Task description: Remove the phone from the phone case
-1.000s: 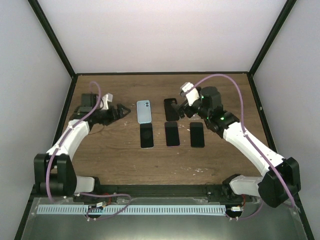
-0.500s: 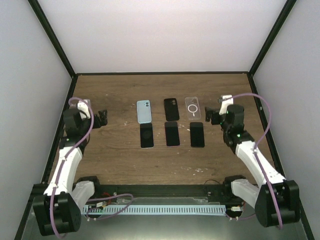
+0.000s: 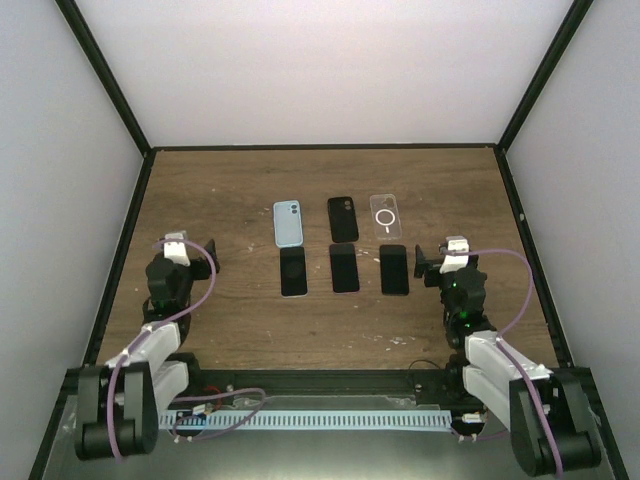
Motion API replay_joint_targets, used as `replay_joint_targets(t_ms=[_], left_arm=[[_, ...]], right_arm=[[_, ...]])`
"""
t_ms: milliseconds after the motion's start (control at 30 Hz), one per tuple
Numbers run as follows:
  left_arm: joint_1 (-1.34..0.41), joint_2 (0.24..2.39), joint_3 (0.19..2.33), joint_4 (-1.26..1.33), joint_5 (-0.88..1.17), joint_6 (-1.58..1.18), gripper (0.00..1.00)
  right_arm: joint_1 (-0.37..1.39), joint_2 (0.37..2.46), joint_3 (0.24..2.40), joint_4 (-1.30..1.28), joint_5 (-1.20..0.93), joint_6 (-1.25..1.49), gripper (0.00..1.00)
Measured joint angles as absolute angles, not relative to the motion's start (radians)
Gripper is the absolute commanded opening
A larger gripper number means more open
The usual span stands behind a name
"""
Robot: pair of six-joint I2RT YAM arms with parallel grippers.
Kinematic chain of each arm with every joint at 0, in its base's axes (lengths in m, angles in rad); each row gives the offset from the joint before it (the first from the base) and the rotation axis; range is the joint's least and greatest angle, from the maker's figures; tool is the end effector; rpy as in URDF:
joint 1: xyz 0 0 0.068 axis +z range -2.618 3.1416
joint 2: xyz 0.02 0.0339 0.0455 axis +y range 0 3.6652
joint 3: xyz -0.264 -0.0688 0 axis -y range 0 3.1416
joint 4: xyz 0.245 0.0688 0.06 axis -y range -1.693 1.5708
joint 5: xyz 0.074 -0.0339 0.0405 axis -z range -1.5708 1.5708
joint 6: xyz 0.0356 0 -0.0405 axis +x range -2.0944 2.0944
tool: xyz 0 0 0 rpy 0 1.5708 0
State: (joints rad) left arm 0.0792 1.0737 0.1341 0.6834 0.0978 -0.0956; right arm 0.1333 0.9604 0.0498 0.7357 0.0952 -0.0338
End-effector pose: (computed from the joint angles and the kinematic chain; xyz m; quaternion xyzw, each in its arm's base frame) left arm 0.1926 0.0118 0.1554 -0.0393 0.7903 -0.0437 0.6099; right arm 0.1730 0.0198 0.1541 -0.0334 0.7652 -0.0045 0.6429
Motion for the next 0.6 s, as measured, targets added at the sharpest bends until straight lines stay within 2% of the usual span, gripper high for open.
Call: replay_joint_targets(t_ms=[400, 600], left_arm=[[0.047, 1.554, 0.099, 1.367, 0.067, -0.022, 1.00], [0.045, 1.609, 0.100, 1.475, 0.171, 0.017, 1.00]], right_arm=[[0.093, 1.404, 0.120, 1.211, 0.091, -0.052, 1.00], [0.052, 1.520, 0.150, 1.275, 0.000, -0.064, 1.00]])
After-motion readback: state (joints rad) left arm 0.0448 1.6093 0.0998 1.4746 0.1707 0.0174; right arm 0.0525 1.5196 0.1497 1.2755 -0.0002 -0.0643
